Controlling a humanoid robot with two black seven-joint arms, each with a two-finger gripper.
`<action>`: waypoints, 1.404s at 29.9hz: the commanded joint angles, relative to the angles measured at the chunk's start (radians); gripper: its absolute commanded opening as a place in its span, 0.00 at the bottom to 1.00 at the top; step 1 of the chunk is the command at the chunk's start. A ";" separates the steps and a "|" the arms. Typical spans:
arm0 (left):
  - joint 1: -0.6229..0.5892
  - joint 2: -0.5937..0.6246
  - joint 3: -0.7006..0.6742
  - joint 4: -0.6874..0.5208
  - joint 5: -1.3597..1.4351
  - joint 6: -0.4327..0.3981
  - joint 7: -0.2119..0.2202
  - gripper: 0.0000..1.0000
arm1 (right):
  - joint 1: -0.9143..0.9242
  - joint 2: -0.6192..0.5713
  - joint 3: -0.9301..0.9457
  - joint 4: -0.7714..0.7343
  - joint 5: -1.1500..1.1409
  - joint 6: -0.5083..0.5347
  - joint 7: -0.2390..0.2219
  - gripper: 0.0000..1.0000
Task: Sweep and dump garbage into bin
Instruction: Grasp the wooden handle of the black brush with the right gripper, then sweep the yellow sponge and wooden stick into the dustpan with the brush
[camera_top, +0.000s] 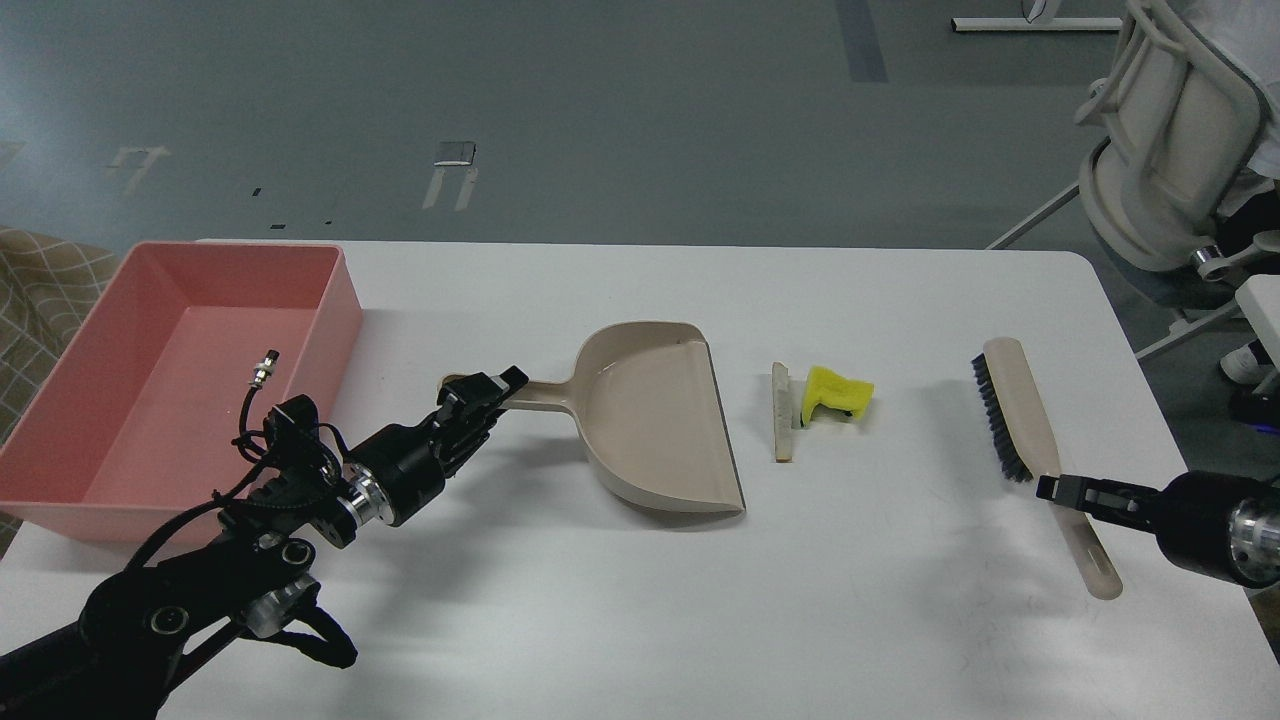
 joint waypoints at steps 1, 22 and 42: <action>-0.006 -0.006 0.000 0.000 0.002 0.000 0.003 0.03 | 0.070 0.072 -0.006 -0.033 -0.002 0.035 -0.039 0.00; -0.029 0.000 0.000 0.004 0.001 -0.003 0.002 0.03 | 0.163 0.376 -0.018 -0.116 0.000 0.035 -0.151 0.00; -0.033 -0.001 -0.001 0.002 0.002 -0.004 0.002 0.03 | 0.169 0.548 -0.065 -0.124 0.000 0.035 -0.153 0.00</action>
